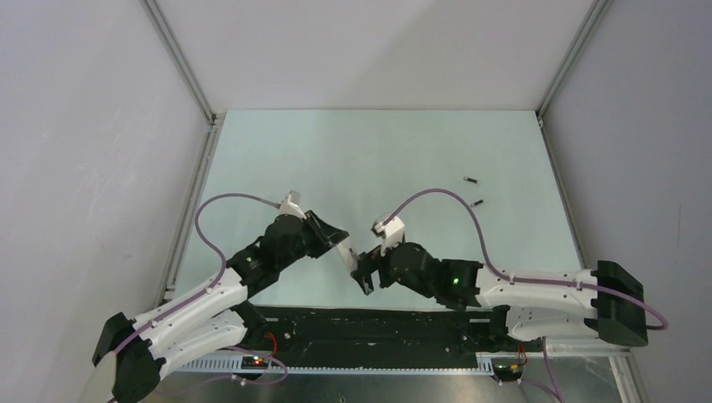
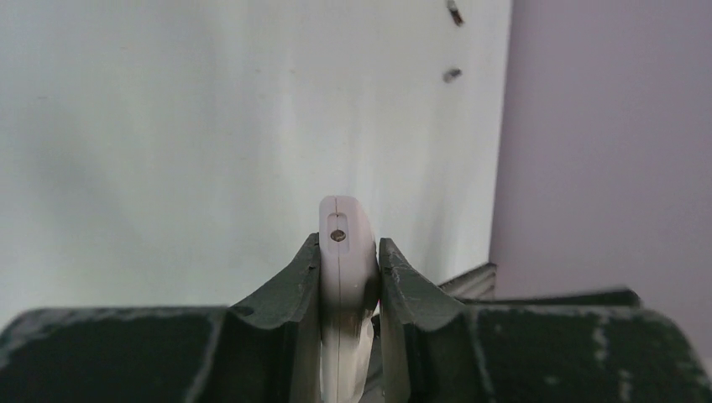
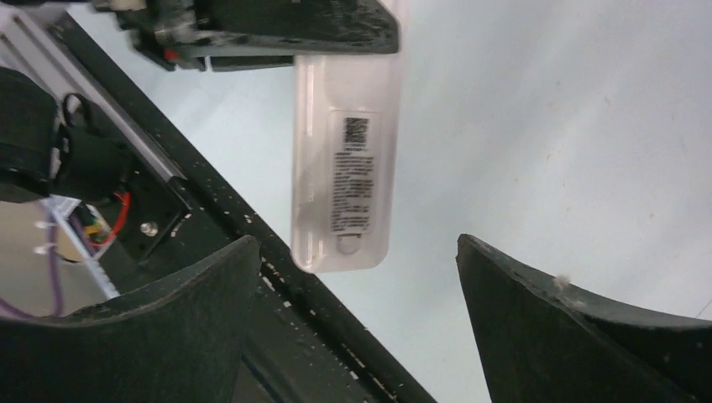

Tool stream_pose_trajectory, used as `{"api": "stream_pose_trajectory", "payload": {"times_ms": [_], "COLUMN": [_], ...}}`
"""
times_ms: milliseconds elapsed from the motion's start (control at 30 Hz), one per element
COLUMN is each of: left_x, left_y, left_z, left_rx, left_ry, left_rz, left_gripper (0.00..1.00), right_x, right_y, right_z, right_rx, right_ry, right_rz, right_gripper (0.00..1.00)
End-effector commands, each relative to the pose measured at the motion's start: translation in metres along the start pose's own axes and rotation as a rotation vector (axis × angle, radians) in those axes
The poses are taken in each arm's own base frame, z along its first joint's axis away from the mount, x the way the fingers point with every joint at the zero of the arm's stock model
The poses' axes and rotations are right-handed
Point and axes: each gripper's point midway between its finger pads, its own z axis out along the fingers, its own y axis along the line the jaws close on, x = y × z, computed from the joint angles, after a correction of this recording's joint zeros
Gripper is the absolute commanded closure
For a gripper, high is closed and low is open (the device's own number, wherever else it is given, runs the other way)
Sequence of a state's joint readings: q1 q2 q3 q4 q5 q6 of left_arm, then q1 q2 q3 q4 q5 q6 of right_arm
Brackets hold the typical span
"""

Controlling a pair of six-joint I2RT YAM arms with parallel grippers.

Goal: Load the batteries into the remote control

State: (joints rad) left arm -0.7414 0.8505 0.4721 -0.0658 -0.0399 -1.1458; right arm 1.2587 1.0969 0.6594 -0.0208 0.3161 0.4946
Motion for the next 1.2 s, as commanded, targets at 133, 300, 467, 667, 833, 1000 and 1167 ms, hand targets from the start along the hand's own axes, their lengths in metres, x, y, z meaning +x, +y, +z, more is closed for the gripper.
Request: {"api": "stream_pose_trajectory", "payload": {"times_ms": [133,300,467,667,833,1000,1167], "left_x": [-0.031,-0.032,-0.032,-0.023,-0.018,-0.016,-0.018], "left_y": [0.018,0.023,0.019,0.016,0.017,0.015,0.007], "left_z": [-0.014,-0.020,-0.022,-0.020,-0.019,-0.019,-0.024], "left_rx": [-0.165,-0.215,-0.235,-0.244,-0.246,-0.236,-0.204], "left_ry": [-0.152,-0.159,-0.143,-0.084,-0.059,-0.044,-0.044], "left_rz": [-0.090,-0.119,-0.137,-0.128,-0.134,-0.118,-0.099], "left_gripper": [1.00,1.00,1.00,1.00,1.00,1.00,0.78], "right_x": [-0.022,-0.009,0.000,0.001,-0.002,0.000,0.003], "right_y": [0.020,0.029,0.026,0.017,0.016,0.017,0.017], "right_z": [0.018,0.034,0.044,0.050,0.052,0.054,0.052], "right_rx": [0.215,0.250,0.278,0.330,0.344,0.344,0.339], "right_ry": [-0.072,-0.046,-0.029,-0.035,-0.040,-0.025,-0.012], "right_rz": [-0.435,-0.515,-0.537,-0.580,-0.599,-0.605,-0.583], "right_gripper": [0.08,0.11,0.16,0.27,0.44,0.58,0.90]}}
